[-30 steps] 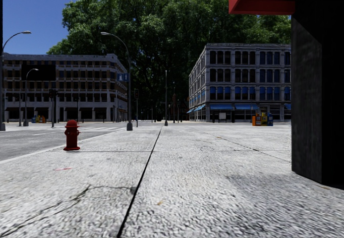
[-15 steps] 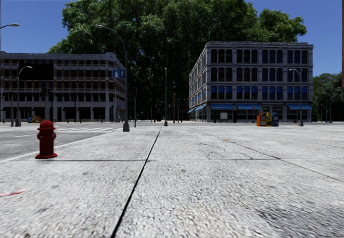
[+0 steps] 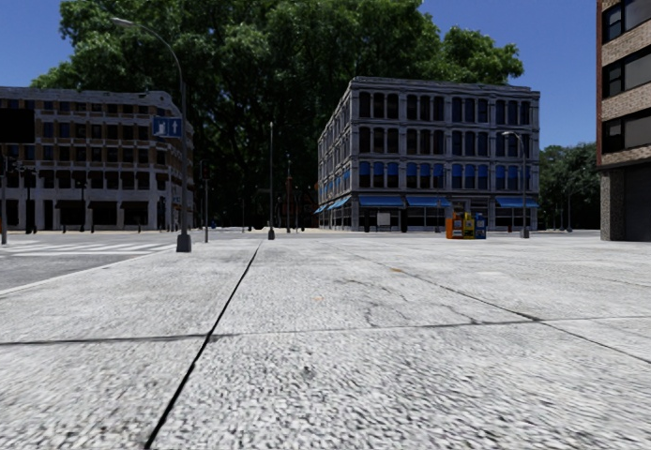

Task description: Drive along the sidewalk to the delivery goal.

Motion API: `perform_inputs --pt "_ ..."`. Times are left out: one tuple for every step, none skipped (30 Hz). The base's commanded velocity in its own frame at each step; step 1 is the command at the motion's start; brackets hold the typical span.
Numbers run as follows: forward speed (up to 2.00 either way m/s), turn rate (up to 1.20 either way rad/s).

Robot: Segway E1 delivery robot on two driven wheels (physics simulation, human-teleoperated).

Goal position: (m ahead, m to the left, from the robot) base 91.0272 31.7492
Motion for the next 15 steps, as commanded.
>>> perform_inputs --pt "2.0 -0.57" --pt "2.0 -0.57" --pt "2.0 -0.57" --pt "2.0 -0.57" --pt "2.0 -0.57" --pt "2.0 -0.57" --pt "2.0 -0.57" --pt "2.0 -0.57" --pt "2.0 -0.57" --pt "2.0 -0.57" --pt "2.0 -0.12" --pt "2.0 0.0" --pt "2.0 0.0" --pt "2.0 0.0" --pt "2.0 0.0"
